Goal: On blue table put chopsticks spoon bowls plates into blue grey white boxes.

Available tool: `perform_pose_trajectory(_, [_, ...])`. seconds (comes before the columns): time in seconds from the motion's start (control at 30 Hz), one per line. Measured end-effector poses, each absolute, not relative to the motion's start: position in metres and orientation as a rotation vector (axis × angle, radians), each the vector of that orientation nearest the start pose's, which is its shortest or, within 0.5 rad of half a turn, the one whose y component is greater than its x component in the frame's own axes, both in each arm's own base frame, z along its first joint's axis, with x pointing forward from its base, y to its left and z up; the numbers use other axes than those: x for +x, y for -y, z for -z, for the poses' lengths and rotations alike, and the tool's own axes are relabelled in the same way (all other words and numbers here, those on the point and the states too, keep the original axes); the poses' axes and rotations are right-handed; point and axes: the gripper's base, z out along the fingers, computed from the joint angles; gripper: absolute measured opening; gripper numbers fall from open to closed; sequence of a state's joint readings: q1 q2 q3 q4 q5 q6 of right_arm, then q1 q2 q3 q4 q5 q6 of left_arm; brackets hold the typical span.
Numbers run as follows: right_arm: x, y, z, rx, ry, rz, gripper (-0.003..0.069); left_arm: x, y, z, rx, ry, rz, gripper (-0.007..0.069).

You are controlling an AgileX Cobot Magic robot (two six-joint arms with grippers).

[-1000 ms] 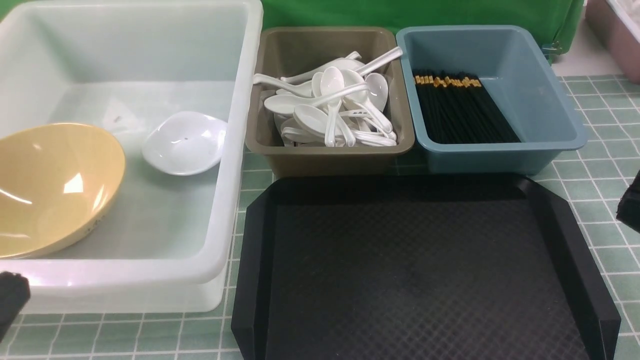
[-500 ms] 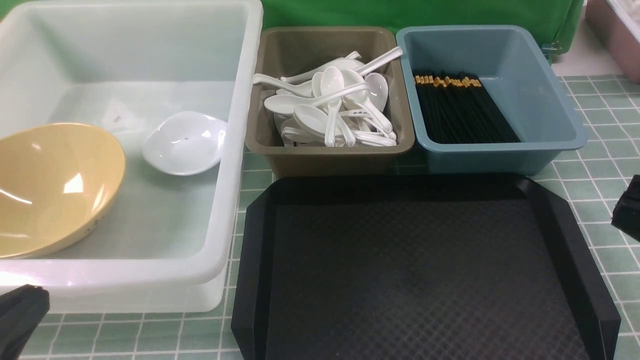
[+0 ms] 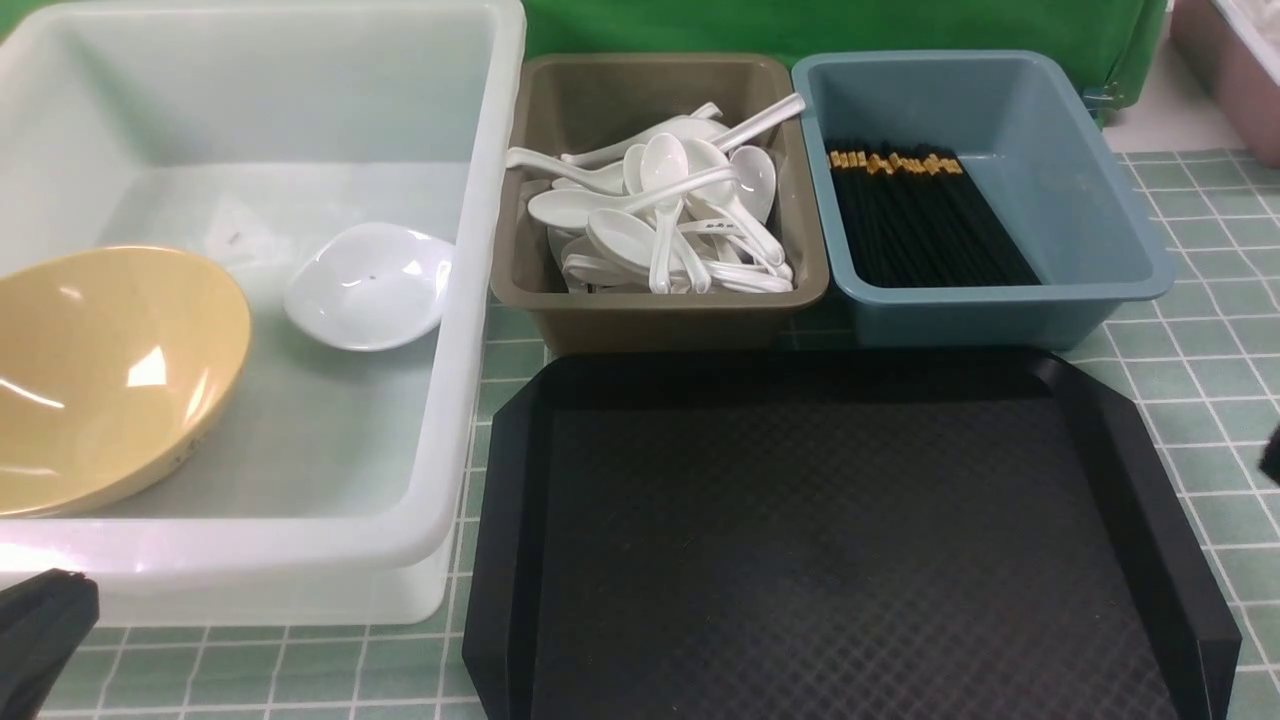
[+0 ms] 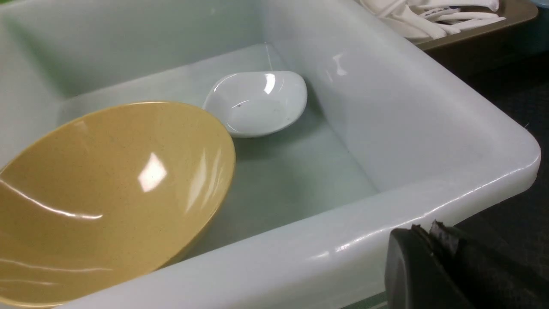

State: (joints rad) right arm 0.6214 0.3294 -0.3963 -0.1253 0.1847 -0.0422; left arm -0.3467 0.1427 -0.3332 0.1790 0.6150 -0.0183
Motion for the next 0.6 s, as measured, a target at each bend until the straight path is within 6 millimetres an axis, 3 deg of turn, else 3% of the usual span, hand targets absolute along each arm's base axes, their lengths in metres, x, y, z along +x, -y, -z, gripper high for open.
perform_pose_trajectory(0.2, [0.065,-0.015,-0.253,-0.218,-1.621,-0.153,0.0035,0.047,0.007,-0.262,0.379,-1.861,0.051,0.0001])
perform_pose_trajectory(0.4, [0.059,0.0,-0.2,-0.014,-1.687,-0.017,0.0035,0.047,0.007,-0.262,0.379,-1.861,0.051,0.0001])
perform_pose_trajectory(0.47, [0.057,0.002,-0.189,0.031,-1.695,-0.007,0.0035,0.047,0.007,-0.262,0.381,-1.86,0.049,0.0001])
perform_pose_trajectory(0.6, [0.056,0.003,-0.184,0.054,-1.724,-0.006,0.0035,0.047,0.007,-0.262,0.381,-1.86,0.049,0.0001])
